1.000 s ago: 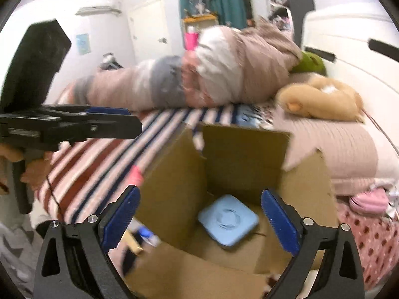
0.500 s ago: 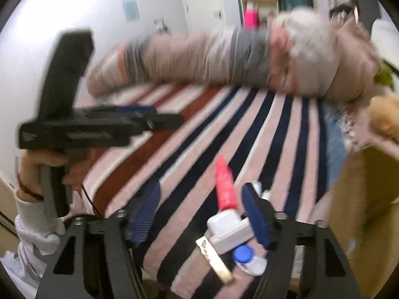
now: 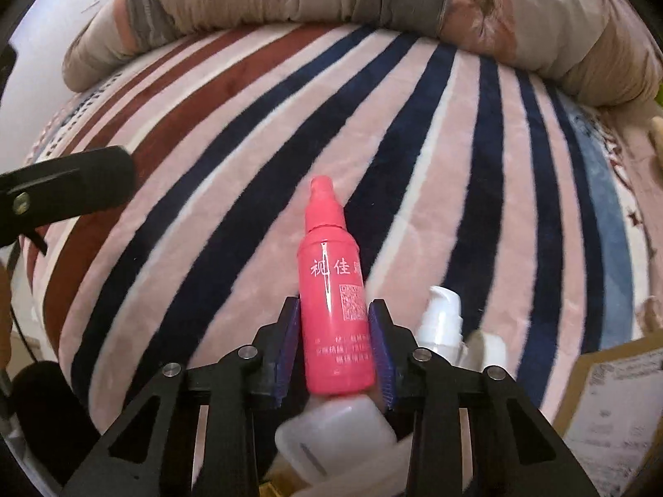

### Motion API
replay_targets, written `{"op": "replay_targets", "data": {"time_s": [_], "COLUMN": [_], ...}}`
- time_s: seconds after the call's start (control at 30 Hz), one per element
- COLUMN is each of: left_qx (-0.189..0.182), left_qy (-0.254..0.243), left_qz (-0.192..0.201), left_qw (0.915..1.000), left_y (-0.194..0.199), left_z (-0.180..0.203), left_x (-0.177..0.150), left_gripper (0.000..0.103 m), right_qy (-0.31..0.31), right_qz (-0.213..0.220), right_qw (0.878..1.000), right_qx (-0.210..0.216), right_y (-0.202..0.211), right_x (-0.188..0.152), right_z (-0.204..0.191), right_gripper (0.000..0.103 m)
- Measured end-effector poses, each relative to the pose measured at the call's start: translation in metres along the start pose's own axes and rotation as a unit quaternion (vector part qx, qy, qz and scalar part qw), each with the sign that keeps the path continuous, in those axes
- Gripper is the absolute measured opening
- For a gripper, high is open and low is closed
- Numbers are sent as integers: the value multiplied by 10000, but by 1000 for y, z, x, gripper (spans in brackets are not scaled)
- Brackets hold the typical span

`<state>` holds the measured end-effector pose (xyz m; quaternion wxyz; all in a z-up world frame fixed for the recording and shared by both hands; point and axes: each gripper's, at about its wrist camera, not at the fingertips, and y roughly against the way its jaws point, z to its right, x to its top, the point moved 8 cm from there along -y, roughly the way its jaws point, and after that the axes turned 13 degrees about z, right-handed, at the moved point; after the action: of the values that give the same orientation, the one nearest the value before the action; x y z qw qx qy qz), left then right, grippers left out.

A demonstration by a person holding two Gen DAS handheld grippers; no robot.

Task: Organize rigid objects
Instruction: 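Lower the pink spray bottle into the box and release it with the right gripper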

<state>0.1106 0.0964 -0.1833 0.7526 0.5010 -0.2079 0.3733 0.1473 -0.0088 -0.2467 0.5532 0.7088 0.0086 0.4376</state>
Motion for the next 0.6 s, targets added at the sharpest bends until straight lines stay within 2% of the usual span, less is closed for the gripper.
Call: {"op": "replay_targets", "data": {"time_s": [0.17, 0.27, 0.37, 0.43, 0.53, 0.57, 0.6], "left_qx": [-199, -377, -815, -1326, -1841, -1938, -2016], "left_qy": [22, 57, 120, 189, 100, -11, -121], "left_qz": [-73, -129, -14, 166, 368, 462, 565], "left_qw": [9998, 9992, 9966, 9908, 9822, 9800, 9778], "left_y": [-3, -5, 2, 13, 29, 36, 43], "left_z": [2, 7, 20, 37, 66, 78, 92], "left_x": [-2, -3, 1, 10, 22, 28, 33], "left_gripper": [75, 75, 75, 75, 63, 55, 42], "right_qy": [-34, -85, -120, -119, -49, -47, -60], "right_qz": [240, 567, 954, 1201, 1561, 1695, 1785], "right_qw": [9997, 9981, 9943, 9901, 9829, 9800, 9782], "right_qx": [22, 209, 453, 711, 972, 1038, 1063], "right_y": [3, 20, 50, 74, 112, 128, 137], "right_x": [0, 4, 9, 13, 20, 22, 24], "right_z": [-6, -15, -27, -38, -47, -47, -48], "right_gripper": [27, 26, 26, 26, 26, 26, 26]}}
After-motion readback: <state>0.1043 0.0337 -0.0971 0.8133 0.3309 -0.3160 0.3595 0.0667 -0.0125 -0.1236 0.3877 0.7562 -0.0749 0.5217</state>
